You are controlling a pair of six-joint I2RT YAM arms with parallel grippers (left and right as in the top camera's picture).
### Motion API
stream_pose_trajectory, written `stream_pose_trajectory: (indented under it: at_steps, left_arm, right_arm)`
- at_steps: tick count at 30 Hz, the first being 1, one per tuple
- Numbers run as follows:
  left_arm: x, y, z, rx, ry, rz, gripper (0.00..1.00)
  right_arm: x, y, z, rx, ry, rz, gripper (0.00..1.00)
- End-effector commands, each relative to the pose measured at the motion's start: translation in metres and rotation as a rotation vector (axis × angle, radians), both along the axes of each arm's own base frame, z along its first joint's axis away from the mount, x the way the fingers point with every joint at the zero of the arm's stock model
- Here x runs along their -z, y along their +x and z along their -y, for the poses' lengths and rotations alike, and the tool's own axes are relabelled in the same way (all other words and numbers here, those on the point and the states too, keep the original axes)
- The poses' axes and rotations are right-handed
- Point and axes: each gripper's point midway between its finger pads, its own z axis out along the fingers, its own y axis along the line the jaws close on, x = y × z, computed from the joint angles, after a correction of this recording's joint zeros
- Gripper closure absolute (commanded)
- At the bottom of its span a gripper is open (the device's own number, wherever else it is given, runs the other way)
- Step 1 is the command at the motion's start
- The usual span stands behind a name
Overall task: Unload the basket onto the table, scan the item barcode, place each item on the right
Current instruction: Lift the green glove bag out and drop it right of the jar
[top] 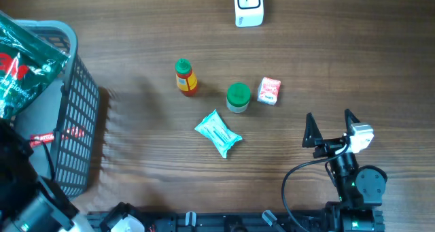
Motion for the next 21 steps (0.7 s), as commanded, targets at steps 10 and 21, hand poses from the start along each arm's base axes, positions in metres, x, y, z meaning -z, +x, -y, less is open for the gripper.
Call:
stream_pose_trajectory:
  at_steps: [10, 21]
  left_arm:
    - [-0.018, 0.0, 0.011, 0.061, 0.088, 0.002, 0.96]
    - [-0.044, 0.025, 0.049, 0.358, 0.288, -0.027, 0.96]
  right_arm:
    - [-0.002, 0.0, 0.0, 0.002, 0.018, 0.008, 0.0]
    - [-0.002, 0.0, 0.0, 0.002, 0.018, 0.008, 0.0]
